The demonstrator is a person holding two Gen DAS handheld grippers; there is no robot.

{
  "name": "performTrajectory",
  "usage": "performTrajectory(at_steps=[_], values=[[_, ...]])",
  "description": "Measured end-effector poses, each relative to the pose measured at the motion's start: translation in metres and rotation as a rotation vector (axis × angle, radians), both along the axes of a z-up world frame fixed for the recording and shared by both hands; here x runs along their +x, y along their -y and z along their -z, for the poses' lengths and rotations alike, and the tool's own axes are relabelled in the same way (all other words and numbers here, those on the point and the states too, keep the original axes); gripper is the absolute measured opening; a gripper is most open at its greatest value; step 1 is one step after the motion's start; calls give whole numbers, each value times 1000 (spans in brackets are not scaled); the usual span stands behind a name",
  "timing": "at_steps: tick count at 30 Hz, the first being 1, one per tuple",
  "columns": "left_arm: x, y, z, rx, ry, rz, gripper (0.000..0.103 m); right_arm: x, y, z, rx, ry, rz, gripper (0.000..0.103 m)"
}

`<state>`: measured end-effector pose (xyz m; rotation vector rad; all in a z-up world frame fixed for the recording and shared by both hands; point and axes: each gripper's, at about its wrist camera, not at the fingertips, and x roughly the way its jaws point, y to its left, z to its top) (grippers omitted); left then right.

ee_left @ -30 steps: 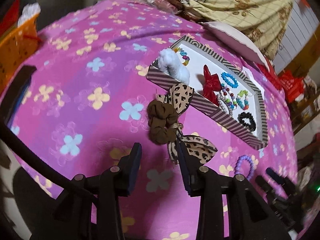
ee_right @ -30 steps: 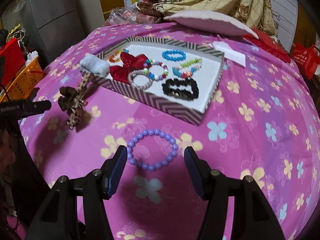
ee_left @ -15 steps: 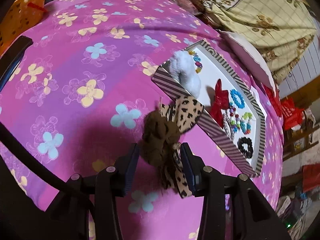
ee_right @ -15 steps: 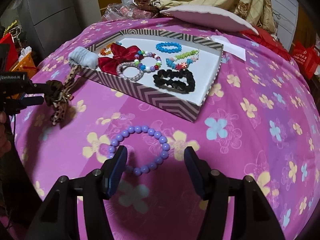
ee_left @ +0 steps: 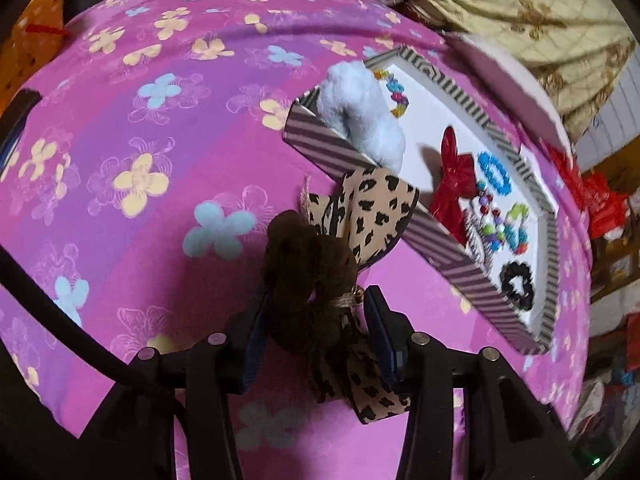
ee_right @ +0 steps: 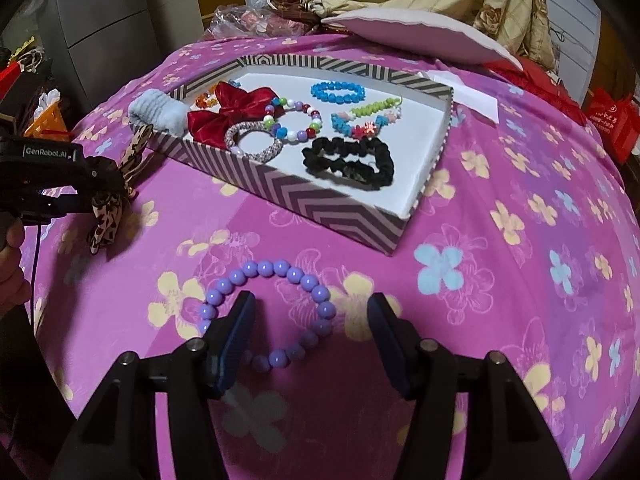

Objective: Organize jewelry
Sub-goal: 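Grasp the leopard bow with brown scrunchie using left tool while right tool grasps the purple bracelet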

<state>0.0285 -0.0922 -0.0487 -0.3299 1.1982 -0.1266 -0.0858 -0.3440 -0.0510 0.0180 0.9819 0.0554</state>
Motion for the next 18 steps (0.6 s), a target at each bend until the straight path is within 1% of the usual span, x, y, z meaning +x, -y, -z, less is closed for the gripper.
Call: performTrajectory(at_steps=[1,2,3,4,5,7,9,16,18], values=[[-1,0,0,-1,9,9,37,1,0,0,-3,7,-2,37],[-1,0,1,-11,14,15,33,1,0,0,-2,11,-5,31],[-2,0,1,-20,18,25,31,1,0,-1,0,15,-9,18],[-3,0,0,-17,20,34,27,2,0,-1,4,17,-14,11],[-4,1,-2,-11,23,42,24,2,1,-1,7,17,-16,10],[-9,1,-6,-9,37,56,22,1,1,-2,19,14,-22,10],[-13,0,-14,-11,56,73,21,-2,-1,-8,33,29,-31,10],[-27,-6,-47,-15,125,100,21,-9,-8,-48,40,101,-66,10],[-29,-6,-53,-14,137,104,21,-10,-11,-57,32,115,-79,10]])
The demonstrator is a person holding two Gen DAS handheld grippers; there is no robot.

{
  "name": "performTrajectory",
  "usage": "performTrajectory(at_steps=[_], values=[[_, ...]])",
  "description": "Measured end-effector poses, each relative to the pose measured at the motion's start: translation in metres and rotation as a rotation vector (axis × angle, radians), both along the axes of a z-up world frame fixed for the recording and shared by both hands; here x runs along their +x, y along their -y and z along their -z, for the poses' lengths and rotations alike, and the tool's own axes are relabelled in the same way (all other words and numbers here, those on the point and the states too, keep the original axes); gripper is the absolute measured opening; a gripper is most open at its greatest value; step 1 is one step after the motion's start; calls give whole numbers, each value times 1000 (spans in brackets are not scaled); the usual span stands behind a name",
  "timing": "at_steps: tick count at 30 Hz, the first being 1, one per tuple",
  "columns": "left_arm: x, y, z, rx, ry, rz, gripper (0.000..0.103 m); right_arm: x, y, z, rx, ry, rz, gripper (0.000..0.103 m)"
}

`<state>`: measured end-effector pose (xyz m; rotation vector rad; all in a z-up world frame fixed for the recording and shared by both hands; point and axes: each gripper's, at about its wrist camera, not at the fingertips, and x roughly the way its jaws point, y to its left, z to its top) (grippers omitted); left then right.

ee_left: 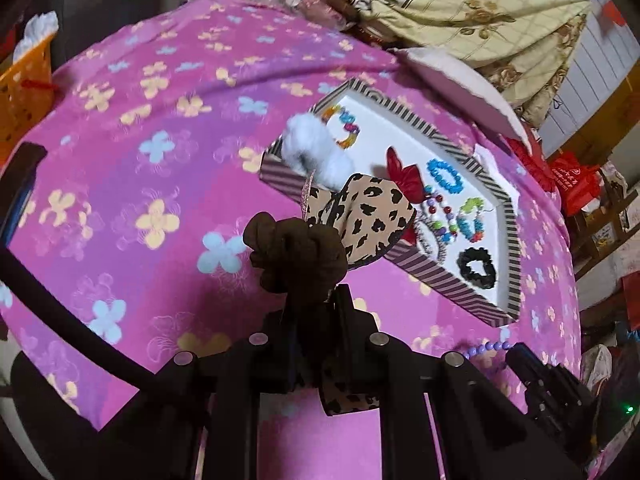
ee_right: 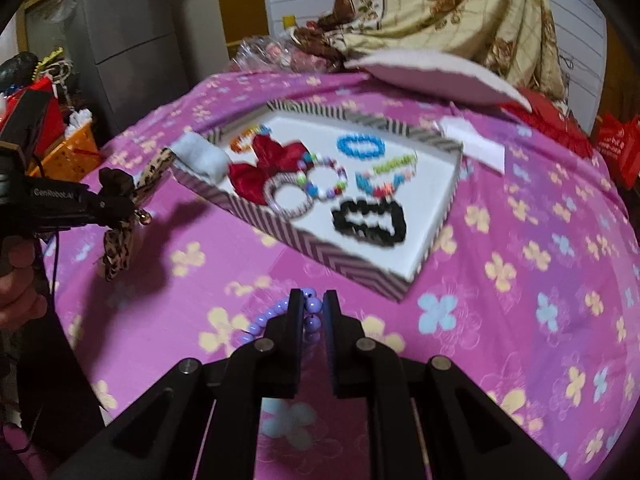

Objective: Organize jewelry
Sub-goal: 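Grasp the leopard bow with brown scrunchie using left tool while right tool grasps the purple bracelet, then carry the leopard bow over the tray with left tool while right tool releases the purple bracelet inside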

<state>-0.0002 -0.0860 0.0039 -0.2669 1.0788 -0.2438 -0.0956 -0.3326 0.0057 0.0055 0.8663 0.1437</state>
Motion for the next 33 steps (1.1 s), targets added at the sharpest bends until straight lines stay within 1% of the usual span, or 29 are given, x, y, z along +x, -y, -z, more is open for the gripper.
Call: performTrajectory(at_steps=[4,7,13,23,33], values=[[-3,0,-10,8,23,5,21,2,-5,-20,-15,29,-21,10],[-5,3,-16,30,43,12,21,4,-8,-32,-39,47,-30,10],[-6,10,-25,66,79,29,21,9,-12,-50,-67,72,-42,10],[-4,22,-32,122,118,50,21,23,-24,-65,-103,96,-76,10],[8,32,-39,169,148,65,21,46,-28,-72,-109,97,-89,10]])
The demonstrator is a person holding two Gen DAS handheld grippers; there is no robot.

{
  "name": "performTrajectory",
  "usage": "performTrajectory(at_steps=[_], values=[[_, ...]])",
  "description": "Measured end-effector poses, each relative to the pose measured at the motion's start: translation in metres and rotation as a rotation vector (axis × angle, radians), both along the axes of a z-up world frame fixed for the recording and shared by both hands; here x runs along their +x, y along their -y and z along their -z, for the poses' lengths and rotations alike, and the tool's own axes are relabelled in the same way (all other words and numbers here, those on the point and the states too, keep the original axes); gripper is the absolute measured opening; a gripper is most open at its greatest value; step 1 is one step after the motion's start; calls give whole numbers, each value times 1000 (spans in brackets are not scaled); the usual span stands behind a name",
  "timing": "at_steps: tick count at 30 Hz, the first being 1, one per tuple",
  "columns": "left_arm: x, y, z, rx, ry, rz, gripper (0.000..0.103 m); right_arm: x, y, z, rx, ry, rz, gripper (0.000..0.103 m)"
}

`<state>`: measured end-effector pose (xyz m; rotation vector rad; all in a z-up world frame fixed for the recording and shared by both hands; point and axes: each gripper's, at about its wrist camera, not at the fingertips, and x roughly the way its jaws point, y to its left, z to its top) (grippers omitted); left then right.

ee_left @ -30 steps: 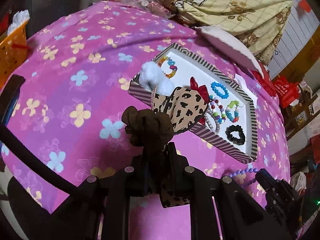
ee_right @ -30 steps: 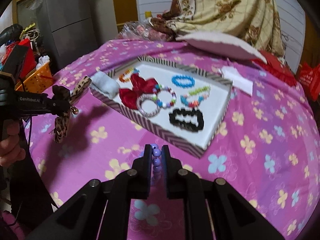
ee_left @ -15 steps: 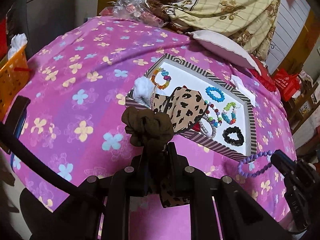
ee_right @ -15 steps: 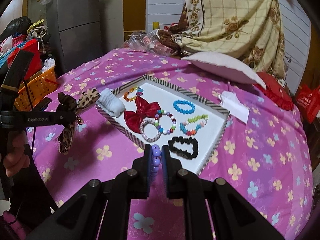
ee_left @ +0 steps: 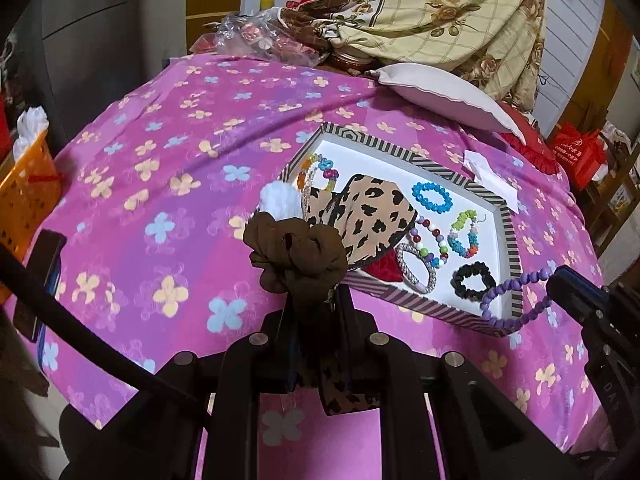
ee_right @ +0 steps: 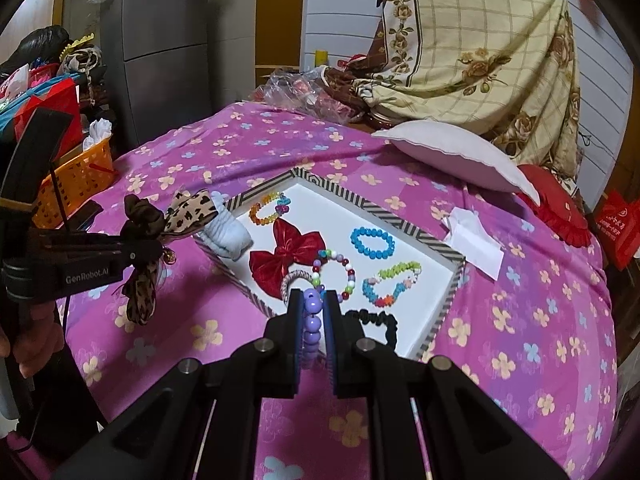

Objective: Organize jewelry
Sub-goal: 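Carry the leopard bow over the tray with left tool while right tool releases the purple bracelet inside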

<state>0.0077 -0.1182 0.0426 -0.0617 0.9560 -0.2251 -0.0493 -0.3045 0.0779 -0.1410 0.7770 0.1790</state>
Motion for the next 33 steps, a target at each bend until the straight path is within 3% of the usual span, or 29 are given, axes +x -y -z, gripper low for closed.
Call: performTrajectory(at_steps=[22,33], values=[[34,12,-1,43,12,7,21,56,-1,9,-29,-40,-10,9],[60,16,5,10,-14,8,21,97,-5,13,-53,-64,-19,9]])
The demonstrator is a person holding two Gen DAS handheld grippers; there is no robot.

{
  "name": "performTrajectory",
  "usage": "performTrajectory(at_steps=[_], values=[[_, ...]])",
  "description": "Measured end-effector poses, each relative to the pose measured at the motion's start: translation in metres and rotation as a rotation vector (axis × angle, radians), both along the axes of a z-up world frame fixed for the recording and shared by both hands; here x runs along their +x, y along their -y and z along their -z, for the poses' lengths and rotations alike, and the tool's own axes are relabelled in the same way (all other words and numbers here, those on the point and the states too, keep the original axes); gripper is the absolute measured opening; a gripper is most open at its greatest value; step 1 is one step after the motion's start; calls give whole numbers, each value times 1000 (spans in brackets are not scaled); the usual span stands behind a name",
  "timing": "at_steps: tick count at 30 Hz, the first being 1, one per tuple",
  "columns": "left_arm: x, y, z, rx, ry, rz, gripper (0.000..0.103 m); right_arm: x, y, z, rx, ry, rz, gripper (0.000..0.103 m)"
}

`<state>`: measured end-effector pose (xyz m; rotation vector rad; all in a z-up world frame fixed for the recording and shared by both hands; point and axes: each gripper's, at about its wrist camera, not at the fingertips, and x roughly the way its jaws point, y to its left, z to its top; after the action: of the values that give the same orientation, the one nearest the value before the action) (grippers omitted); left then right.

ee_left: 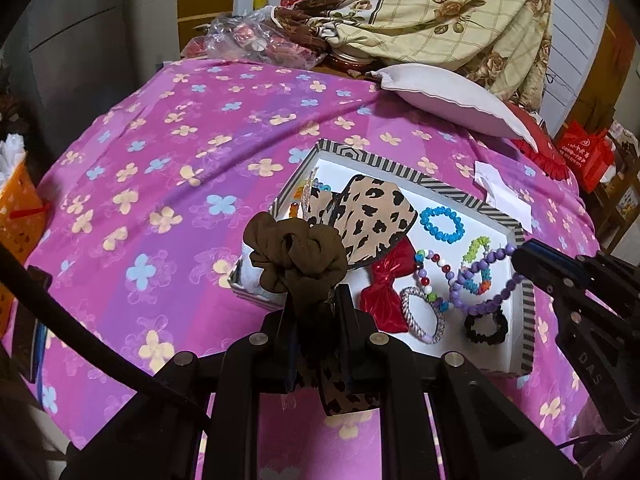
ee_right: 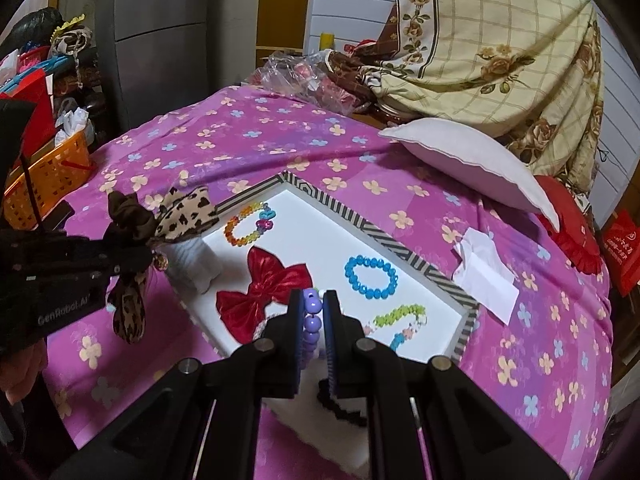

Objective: Organize jewelry
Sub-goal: 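Carry the leopard bow over the tray with left tool while right tool releases the purple bracelet inside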

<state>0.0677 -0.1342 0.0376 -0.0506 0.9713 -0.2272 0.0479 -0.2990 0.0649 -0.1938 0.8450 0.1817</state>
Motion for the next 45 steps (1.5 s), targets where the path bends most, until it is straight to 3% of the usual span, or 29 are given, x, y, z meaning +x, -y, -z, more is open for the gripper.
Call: performTrajectory(at_steps=[17,28,38,40,45], values=[[46,8,32,-75,-88,-39,21,103,-23,24,42,-54,-12,9],[69,17,53,-61,-114,-53,21,162,-3,78,78,-146,84,10],[79,31,66,-35,-123,-35,21,170,20,102,126,-184,157,11],[78,33,66,-25,-119,-28,21,164,21,100,137,-179,152,20],[76,35,66,-13,-108,-28,21,148,21,90,132,-159,136,25]])
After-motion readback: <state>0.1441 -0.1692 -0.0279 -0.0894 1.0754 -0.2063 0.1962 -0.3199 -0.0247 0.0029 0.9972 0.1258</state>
